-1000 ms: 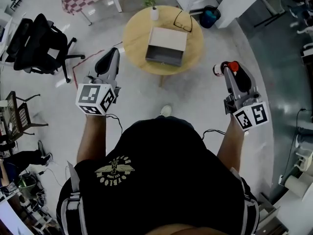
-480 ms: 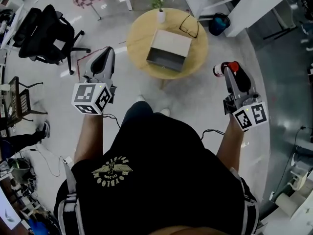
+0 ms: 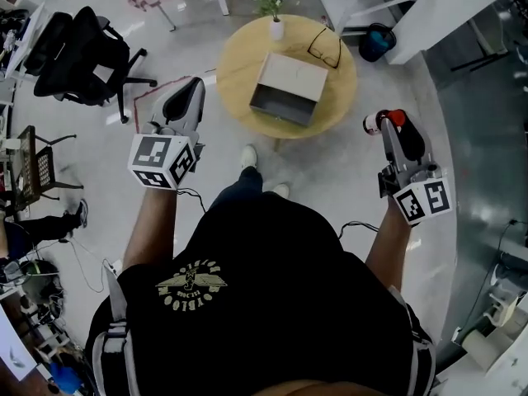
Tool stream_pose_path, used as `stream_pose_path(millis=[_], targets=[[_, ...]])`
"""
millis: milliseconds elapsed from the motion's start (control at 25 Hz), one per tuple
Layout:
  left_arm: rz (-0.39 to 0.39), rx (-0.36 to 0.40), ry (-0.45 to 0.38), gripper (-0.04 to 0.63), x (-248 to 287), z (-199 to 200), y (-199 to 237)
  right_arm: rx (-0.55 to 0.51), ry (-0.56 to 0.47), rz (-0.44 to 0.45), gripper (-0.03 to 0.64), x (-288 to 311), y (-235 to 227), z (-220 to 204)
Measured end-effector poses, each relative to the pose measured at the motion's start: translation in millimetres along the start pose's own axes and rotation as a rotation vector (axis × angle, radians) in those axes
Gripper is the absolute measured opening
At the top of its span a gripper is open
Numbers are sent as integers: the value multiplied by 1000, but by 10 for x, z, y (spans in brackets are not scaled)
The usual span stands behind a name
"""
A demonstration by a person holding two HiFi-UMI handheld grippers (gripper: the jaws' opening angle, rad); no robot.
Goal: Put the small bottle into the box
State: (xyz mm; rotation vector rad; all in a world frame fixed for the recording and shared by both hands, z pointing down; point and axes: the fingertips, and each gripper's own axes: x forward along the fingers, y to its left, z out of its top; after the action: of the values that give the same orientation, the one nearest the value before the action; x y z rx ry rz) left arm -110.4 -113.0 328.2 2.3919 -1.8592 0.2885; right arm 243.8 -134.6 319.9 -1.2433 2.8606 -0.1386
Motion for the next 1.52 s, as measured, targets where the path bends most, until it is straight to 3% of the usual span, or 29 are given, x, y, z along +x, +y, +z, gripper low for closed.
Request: stream_pose_path(millis=[880,1120,1520], targets=[[-164,17,63,0,1153,-303,174,18,158,-13,149,1027,-114,-518],[-175,4,150,0,1513,-724,437,4,264,-2,150,1413,-70,-1035],[-274,13,237,0,1856,-1284,510,68,484,20,150,1835,9,-2247]])
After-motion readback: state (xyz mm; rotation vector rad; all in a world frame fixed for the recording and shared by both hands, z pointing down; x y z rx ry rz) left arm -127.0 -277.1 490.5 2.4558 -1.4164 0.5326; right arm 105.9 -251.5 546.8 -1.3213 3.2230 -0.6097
